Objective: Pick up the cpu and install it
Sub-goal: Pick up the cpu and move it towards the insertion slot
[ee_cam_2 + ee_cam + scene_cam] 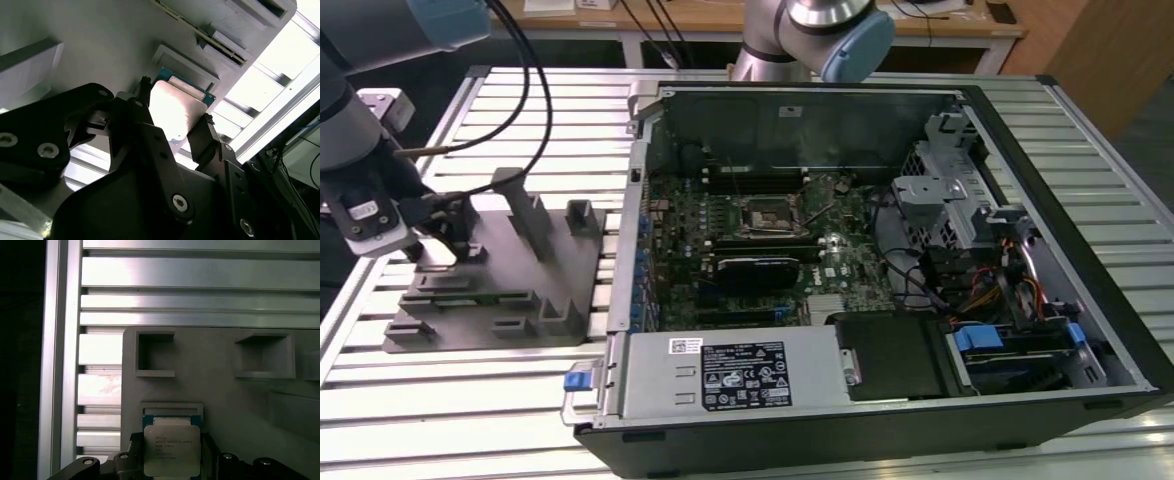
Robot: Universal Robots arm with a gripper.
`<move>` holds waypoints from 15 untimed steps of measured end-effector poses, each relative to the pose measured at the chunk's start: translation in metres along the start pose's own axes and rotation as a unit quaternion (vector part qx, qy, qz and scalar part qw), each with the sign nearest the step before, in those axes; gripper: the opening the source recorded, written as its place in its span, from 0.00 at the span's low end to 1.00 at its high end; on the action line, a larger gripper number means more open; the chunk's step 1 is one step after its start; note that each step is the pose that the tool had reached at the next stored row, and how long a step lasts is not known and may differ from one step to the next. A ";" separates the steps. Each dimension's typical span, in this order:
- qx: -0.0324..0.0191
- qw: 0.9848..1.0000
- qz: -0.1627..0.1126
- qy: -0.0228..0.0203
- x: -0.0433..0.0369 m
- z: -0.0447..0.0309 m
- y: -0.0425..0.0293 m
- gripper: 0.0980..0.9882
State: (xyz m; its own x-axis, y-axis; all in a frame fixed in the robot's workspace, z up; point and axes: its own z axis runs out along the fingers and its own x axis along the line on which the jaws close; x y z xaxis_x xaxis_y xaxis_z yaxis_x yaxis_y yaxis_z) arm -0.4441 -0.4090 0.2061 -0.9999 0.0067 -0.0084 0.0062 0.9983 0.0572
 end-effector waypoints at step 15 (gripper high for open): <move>0.000 1.000 0.000 0.000 -0.0002 -0.0189 0.0011 0.50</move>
State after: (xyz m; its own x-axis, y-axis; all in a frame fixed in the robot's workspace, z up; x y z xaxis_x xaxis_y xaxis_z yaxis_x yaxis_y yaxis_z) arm -0.4441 -0.4090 0.2251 -0.9999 0.0067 -0.0083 0.0062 0.9983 0.0572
